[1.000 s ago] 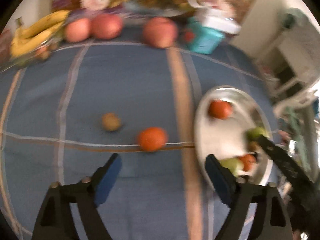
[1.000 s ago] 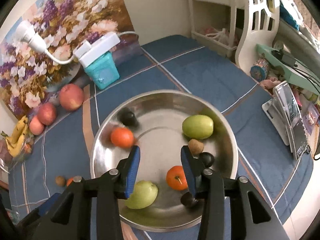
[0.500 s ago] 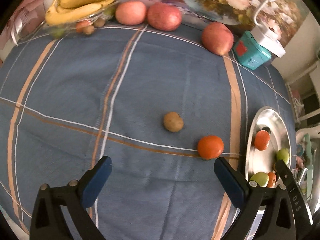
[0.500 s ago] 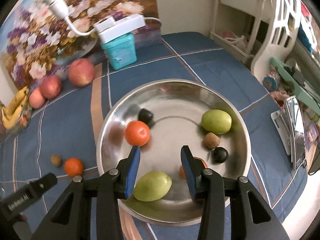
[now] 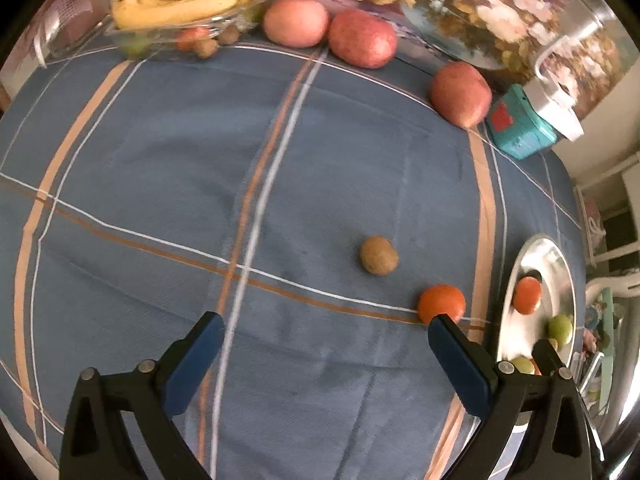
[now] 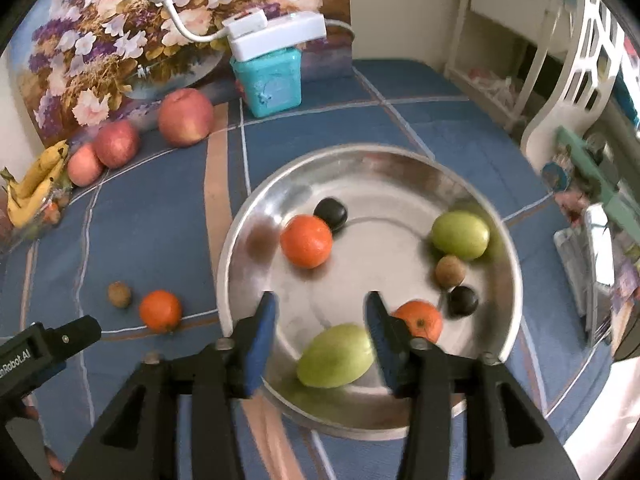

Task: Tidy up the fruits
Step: 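Withdraw both tools from the plate toward the kiwi and last tangerine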

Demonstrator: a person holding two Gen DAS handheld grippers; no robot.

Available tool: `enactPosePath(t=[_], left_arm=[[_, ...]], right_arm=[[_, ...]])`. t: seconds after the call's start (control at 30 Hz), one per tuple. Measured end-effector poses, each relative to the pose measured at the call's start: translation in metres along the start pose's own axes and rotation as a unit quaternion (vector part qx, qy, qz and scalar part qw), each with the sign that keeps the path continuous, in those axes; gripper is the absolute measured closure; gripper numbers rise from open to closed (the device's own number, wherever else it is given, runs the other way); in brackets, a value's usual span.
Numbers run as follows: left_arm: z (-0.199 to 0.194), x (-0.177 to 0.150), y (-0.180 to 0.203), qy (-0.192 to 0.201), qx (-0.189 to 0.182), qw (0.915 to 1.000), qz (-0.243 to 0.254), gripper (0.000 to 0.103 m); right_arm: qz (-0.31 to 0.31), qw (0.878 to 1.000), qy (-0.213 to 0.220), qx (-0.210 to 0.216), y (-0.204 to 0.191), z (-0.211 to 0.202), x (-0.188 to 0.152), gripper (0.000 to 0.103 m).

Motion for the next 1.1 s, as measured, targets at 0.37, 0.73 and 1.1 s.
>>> enactPosePath(t=[0.37,0.73,1.1], left_arm=[[-0.015,0.019,-0.030,0.033,0.016,0.9993,-0.004,0.000],[-0.022,0.042,-0.034,0.078,0.017,0.9968,0.009,0.000],[-0.004,0.056,-0.017,0.055,-0.015,0.9973,0.046,0.000]], right_arm=[[0.018,0.999,-0.008,0.048,-0.012,-0.006,0.003,0.007],[0.002,0.994,-0.048,0.096,-0.074,-0.007,-0.003,0.007],[0.048,0.993,-0.093,0.062,-0.106,0.018,-0.007,0.007]])
Point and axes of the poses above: each gripper's, at about its wrist camera, not at the fingertips, and z roughly the way its jaws point, y to its right, x to its top, the point moved 8 cm from there along z, roughly the way its jaws point, and after that the axes turned 3 degrees about -y, right-handed, at the moved point
